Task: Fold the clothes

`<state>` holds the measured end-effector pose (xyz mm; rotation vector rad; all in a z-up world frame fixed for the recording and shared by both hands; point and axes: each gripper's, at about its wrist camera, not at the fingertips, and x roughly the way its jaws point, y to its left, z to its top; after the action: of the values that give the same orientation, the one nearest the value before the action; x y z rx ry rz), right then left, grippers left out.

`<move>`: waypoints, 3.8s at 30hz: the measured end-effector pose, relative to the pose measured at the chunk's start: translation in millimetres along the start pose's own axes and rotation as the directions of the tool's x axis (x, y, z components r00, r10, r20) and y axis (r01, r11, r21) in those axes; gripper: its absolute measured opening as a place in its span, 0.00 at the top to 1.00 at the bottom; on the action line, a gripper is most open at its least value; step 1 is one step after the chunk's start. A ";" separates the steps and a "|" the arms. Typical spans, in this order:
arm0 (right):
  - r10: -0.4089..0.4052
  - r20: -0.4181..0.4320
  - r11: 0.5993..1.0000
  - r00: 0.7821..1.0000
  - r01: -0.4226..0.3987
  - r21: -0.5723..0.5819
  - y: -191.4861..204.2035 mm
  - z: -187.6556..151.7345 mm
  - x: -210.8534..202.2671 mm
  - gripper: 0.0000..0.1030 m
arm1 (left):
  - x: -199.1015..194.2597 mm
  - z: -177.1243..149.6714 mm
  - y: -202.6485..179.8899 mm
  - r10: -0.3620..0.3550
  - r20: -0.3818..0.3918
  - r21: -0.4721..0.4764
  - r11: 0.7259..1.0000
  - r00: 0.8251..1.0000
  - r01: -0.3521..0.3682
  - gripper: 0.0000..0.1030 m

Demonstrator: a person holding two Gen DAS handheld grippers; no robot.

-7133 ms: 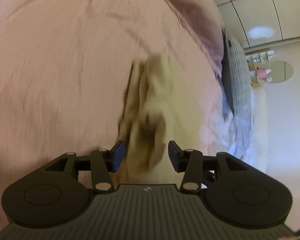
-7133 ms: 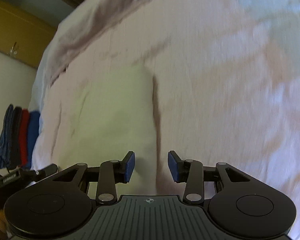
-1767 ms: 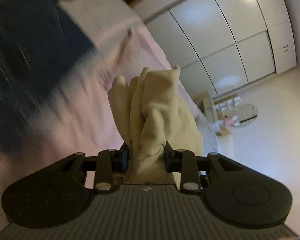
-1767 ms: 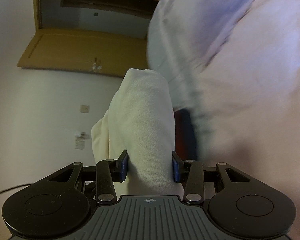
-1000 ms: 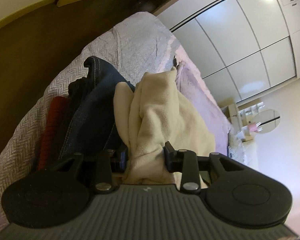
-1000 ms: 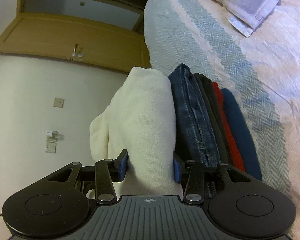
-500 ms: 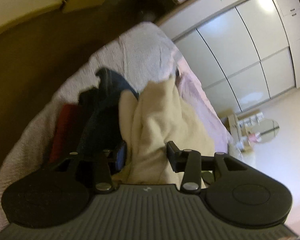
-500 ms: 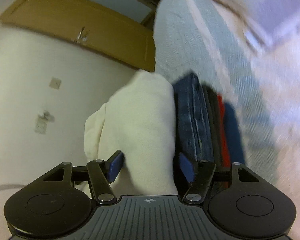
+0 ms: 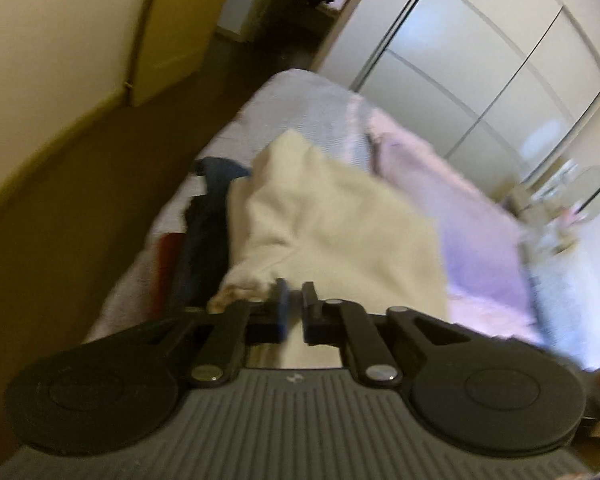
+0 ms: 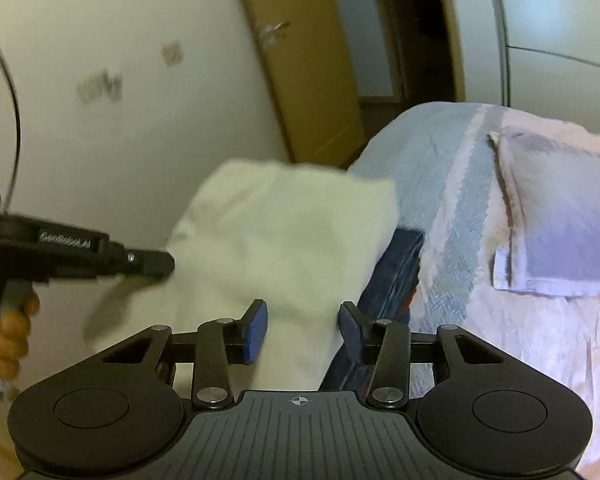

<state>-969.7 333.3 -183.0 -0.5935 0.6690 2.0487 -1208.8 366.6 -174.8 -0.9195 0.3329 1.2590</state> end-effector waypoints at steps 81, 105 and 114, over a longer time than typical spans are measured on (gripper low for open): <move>0.135 -0.279 0.965 0.951 -0.190 -0.182 -99.0 -31.8 -225.5 0.36 | -157.1 -187.5 -318.1 0.680 0.088 -0.149 0.731 0.728 -0.666 0.37; 0.207 -0.284 0.895 0.936 -0.298 -0.331 -171.8 -27.8 -299.0 0.36 | -148.5 -255.7 -446.0 0.747 0.068 -0.409 0.626 0.661 -0.665 0.33; 0.207 -0.311 0.891 0.928 -0.310 -0.332 -190.6 -19.1 -277.1 0.36 | -117.1 -242.4 -456.4 0.773 0.024 -0.404 0.587 0.634 -0.701 0.33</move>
<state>-665.4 246.5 -67.5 -1.0692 0.5304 2.3989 -767.0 98.1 -58.7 -0.9820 0.3476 2.2540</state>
